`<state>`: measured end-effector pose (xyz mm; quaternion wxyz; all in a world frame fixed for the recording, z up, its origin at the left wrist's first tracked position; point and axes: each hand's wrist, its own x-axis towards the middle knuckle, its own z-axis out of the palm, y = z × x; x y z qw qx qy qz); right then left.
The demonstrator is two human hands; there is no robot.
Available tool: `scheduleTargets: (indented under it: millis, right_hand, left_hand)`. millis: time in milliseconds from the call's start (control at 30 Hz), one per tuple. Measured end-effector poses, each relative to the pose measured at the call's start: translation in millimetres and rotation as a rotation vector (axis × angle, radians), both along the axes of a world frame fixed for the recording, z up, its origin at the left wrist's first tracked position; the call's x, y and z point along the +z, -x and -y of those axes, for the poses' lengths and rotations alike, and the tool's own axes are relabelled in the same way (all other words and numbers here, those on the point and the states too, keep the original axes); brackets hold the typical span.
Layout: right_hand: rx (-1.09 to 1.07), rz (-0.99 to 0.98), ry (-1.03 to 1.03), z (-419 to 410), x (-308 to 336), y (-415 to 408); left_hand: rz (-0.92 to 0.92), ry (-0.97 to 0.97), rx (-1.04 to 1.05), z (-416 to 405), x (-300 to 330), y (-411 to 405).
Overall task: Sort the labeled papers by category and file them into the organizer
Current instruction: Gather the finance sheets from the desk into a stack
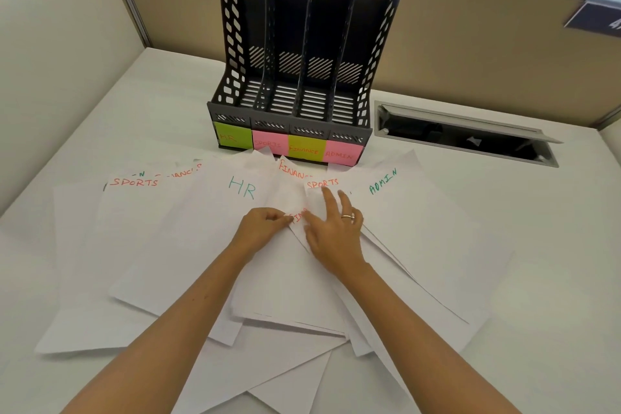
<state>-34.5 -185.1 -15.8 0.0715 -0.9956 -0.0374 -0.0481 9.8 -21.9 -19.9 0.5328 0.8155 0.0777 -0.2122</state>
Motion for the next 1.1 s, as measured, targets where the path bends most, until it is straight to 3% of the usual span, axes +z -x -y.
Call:
scheduleTargets:
  millis: [500, 700, 800, 867, 967, 1100]
  right_hand:
    - [-0.501, 0.011, 0.080, 108.4, -14.7, 24.4]
    - [-0.634, -0.086, -0.031, 134.2, -16.0, 27.4]
    - [-0.471, -0.031, -0.214, 128.1, -5.5, 18.7]
    - [-0.391, -0.093, -0.407, 119.7, 5.7, 7.8]
    - [-0.429, -0.227, -0.611, 116.4, 21.1, -10.6]
    - [-0.405, -0.132, -0.818, 124.6, 40.1, -20.6]
  left_hand:
    - [-0.027, 0.043, -0.029, -6.8, -3.3, 1.4]
    - [0.108, 0.010, -0.030, -7.2, 1.2, 7.6]
    - [0.206, -0.010, -0.037, -7.8, 8.7, 9.5]
    - [0.257, -0.028, -0.063, -9.7, 15.2, 8.9]
    - [0.286, -0.024, -0.063, -15.6, 23.0, 7.1]
    - [0.266, 0.004, -0.045, -29.5, 25.0, 9.0]
